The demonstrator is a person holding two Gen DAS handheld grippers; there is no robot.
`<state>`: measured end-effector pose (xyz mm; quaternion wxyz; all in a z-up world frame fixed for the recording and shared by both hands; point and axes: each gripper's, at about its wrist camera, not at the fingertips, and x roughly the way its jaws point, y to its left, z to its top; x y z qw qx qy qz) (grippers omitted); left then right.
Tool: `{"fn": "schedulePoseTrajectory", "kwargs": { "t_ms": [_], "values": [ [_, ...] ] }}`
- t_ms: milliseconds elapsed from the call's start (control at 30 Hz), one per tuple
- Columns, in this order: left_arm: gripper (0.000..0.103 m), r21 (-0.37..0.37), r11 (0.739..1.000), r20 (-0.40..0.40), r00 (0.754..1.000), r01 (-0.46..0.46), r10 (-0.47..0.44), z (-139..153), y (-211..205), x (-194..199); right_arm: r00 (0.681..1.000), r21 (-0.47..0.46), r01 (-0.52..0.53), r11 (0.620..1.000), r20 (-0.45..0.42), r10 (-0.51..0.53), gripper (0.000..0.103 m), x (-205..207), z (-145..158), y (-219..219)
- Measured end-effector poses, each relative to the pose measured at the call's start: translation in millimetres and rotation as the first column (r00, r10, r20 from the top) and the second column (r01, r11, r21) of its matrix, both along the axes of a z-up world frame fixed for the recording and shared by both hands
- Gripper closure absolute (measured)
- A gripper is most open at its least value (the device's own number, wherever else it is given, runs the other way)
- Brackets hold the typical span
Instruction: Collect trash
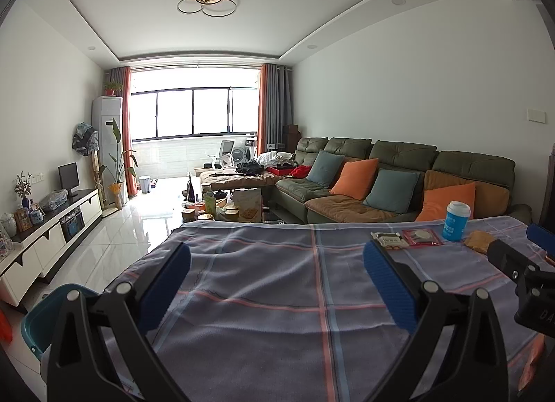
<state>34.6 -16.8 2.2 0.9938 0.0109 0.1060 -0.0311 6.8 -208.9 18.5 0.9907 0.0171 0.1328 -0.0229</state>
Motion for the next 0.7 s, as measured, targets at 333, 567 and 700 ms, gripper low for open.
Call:
{"fn": "schedulePoseTrajectory", "kwargs": {
  "t_ms": [333, 567, 700],
  "values": [
    [0.003, 0.000, 1.000, 0.000, 1.000, -0.001, 0.001, -0.8, -0.6, 2.5, 1.000, 0.001, 0.000, 1.000, 0.000, 0.000, 0.004, 0.1, 0.8, -0.6],
    [0.003, -0.001, 1.000, -0.004, 1.000, 0.000, 0.000, -0.9, 0.2, 3.2, 1.000, 0.000, -0.001, 1.000, -0.002, 0.001, 0.004, 0.2, 1.0, -0.2],
    [0.003, 0.000, 1.000, -0.003, 1.000, -0.001, 0.001, -1.5, -0.3, 3.2, 1.000, 0.000, 0.000, 1.000, -0.004, 0.000, 0.004, 0.4, 1.3, -0.9]
  ]
}}
